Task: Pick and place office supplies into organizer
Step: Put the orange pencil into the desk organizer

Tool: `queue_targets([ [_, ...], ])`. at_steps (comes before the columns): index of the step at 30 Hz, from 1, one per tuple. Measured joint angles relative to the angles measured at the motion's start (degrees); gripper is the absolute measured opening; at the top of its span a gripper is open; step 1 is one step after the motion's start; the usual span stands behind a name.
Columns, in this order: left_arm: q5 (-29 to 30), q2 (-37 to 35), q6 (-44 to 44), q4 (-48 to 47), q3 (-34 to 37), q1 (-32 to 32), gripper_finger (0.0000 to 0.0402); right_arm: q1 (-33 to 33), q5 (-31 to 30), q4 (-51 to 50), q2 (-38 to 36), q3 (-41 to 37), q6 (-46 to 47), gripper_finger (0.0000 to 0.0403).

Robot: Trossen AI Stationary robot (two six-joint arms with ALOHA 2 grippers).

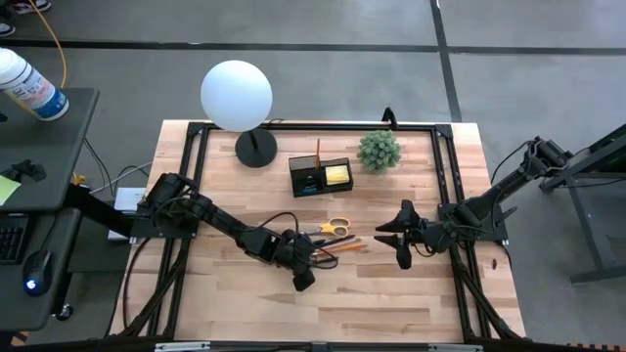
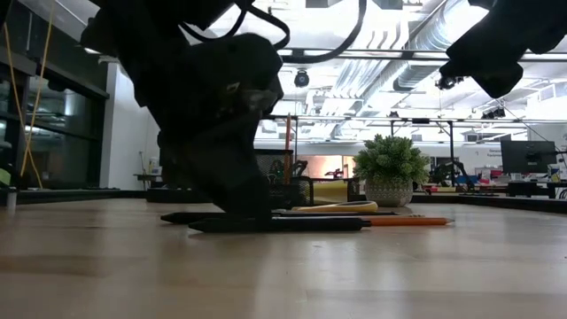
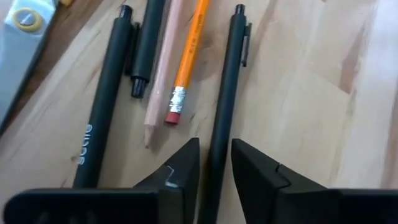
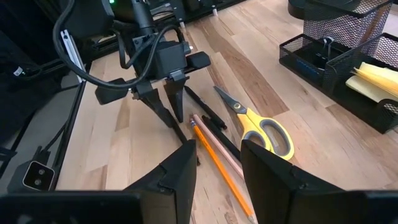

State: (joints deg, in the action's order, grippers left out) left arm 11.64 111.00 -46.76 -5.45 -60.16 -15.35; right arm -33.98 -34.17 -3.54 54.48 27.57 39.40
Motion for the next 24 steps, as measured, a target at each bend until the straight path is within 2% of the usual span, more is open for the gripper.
queue_targets([
  [7,0.7,0.0,-0.6,-0.5,0.0,0.0,0.0067,0.0,0.1,0.0,0.0,0.0,0.0,0.0124],
  [24,3.9,-2.8,0.5,-1.8,0.0,0.0,0.0071,0.0,0.1,0.6,0.0,0.0,-0.9,0.0124],
])
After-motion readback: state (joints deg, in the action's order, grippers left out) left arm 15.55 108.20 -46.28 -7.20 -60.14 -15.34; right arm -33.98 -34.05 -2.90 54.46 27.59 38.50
